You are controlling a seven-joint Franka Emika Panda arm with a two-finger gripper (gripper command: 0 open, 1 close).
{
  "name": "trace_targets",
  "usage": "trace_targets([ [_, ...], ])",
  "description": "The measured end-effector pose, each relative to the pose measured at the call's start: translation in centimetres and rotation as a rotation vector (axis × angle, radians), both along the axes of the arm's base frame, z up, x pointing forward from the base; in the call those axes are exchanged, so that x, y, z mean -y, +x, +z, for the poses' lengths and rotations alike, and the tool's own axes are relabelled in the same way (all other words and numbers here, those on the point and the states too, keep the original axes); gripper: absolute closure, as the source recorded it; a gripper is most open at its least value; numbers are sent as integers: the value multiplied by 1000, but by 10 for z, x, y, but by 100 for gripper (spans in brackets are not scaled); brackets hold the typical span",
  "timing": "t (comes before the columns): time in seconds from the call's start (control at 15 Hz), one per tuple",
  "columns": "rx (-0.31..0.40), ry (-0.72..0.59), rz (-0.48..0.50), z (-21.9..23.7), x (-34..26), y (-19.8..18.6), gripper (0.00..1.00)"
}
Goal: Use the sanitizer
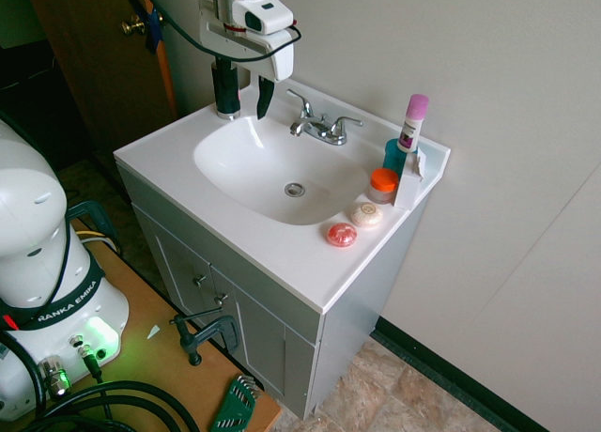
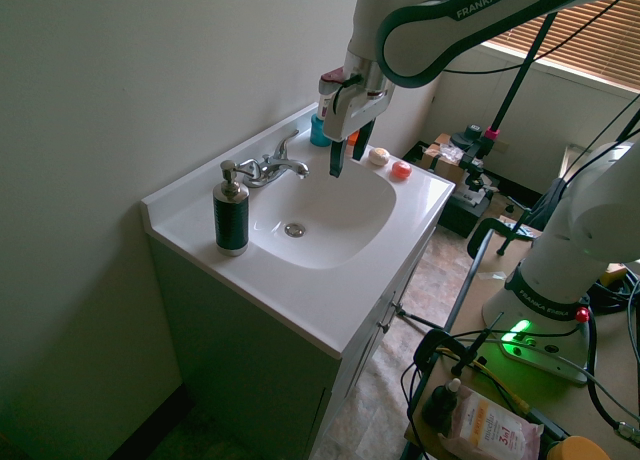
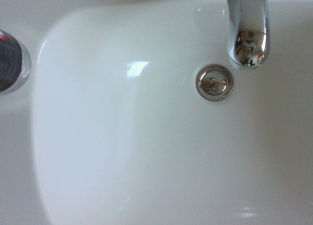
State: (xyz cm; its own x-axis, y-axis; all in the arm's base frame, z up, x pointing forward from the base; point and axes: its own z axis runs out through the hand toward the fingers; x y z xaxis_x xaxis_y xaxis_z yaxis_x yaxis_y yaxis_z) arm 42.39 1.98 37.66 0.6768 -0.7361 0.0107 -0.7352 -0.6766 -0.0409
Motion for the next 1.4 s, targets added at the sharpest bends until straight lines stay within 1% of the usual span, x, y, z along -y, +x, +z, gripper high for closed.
trace_targets([
  [0.2,3,0,1,1,0,1,0],
  [0.33,35,-2,18,20,-8,13,0],
  [0.4,54,-4,37,37,-19,23,100],
  [0.6,102,-2,90,86,-61,60,100],
  [0.73,108,-5,113,102,-86,84,100],
  [0.87,112,-8,135,110,-111,100,100],
  [1.2,114,-14,170,124,-154,110,100],
  [1.4,99,-21,186,114,-172,109,100],
])
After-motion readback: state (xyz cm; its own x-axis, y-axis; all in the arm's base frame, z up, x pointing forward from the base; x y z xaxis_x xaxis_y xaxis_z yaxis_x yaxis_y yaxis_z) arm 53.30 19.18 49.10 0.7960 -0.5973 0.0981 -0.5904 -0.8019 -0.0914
